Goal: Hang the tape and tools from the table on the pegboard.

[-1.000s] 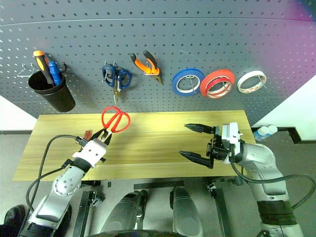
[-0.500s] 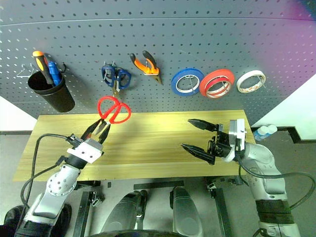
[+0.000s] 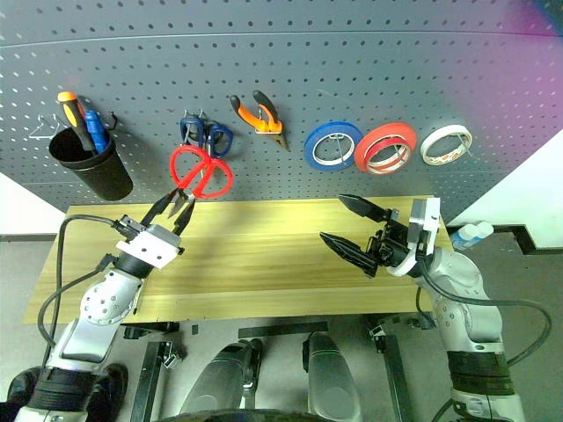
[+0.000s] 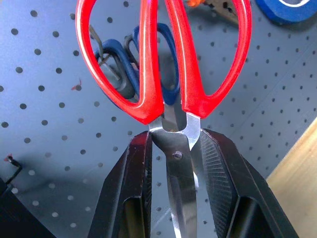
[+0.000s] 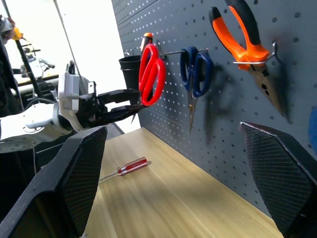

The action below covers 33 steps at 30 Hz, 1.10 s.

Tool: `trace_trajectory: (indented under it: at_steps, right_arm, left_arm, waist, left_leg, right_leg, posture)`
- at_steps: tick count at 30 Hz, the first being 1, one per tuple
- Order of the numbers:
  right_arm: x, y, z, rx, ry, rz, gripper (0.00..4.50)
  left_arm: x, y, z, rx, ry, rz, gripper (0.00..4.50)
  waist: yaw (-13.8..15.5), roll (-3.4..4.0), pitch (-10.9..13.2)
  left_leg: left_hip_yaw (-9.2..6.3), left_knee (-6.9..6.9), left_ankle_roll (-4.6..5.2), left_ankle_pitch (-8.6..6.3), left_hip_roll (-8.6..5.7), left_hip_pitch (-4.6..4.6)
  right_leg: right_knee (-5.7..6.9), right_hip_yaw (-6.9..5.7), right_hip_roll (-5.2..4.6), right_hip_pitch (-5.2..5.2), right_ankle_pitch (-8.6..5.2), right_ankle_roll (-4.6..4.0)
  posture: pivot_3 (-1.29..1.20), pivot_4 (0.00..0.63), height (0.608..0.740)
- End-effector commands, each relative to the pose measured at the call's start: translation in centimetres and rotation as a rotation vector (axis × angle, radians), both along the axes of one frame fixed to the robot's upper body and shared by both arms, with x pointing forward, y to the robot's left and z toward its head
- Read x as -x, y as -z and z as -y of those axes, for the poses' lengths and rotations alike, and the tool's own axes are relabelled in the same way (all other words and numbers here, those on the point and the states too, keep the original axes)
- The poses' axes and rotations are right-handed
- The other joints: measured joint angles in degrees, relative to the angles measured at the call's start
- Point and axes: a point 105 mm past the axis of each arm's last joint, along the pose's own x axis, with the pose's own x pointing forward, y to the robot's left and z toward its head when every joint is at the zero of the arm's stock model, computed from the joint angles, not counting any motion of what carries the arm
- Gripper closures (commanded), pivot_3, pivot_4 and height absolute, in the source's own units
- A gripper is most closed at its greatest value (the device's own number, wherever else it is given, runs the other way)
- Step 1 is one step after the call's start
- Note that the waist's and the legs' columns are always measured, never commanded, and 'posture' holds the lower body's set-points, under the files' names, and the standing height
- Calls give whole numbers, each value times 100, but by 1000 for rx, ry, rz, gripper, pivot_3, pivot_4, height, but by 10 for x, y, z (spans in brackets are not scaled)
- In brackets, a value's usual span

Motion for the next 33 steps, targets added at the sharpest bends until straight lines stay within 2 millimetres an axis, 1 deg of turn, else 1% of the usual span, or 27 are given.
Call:
trace_trajectory:
  at_steps: [1,9,16,22,26,28,29,30,31,33]
  right_arm:
    - [4,-10,-4,7,2,54,0]
    - [2,-6,-4,17,5,40,0]
    - [2,-3,-4,18,-3,31,0]
    - [3,-3,-5,23,-8,31,0]
    - [3,-1,-4,24,-6,23,0]
    - [4,1,-4,35,-8,26,0]
    - [4,1,-4,31,-7,23,0]
    - [4,1,-3,29,-5,21,0]
    - [4,1,-3,28,-3,19,0]
    - [4,1,-2,30,-2,19,0]
  left_arm:
    - [-2,-7,-3,29,-15,21,3395]
    - [-8,-8,-1,56,-27,13,3395]
    - [-18,-12,-7,104,-67,5,3395]
    - [-30,-3,-13,129,-101,-50,3395]
    - [-42,4,-7,109,-105,-82,3395]
    - [-48,9,-10,114,-136,-113,2662]
    - [-49,11,-11,107,-145,-118,2421]
    - [-49,11,-11,122,-142,-122,2141]
    - [-49,11,-11,134,-136,-123,1743]
    - [-49,13,-11,145,-130,-132,1100]
  waist:
    - [-2,0,-1]
    - [-3,1,-1]
    - [-7,1,-2]
    - [-4,1,-2]
    - [-4,0,-3]
    - [-5,0,-5]
    - [-11,0,-5]
    - [-20,0,-5]
    - [-26,0,-5]
    - [-22,0,-5]
  left_leg:
    - [0,0,0,0,0,0]
    - [1,2,0,0,0,0]
    - [1,5,0,0,0,0]
    - [2,7,0,0,0,1]
    - [2,11,0,0,-1,1]
    - [2,12,0,0,-2,1]
    - [2,13,0,0,-2,1]
    - [3,12,0,0,-2,1]
    - [4,12,0,0,-2,1]
    - [4,12,0,0,-2,1]
  right_leg:
    - [1,0,0,0,0,0]
    - [3,0,0,-1,0,1]
    - [6,0,1,-1,1,1]
    - [10,0,1,-1,1,1]
    - [14,0,1,-1,1,2]
    - [15,0,1,-1,1,2]
    - [16,0,1,-1,1,2]
    - [16,0,1,-2,2,2]
    - [17,1,1,-3,2,2]
    - [18,2,1,-5,2,2]
  posture:
    - [-127,219,740]
    - [-124,219,740]
    - [-127,221,740]
    - [-131,221,740]
    - [-136,220,740]
    - [-140,219,740]
    - [-140,219,740]
    - [-142,219,740]
    - [-142,219,740]
    - [-144,219,740]
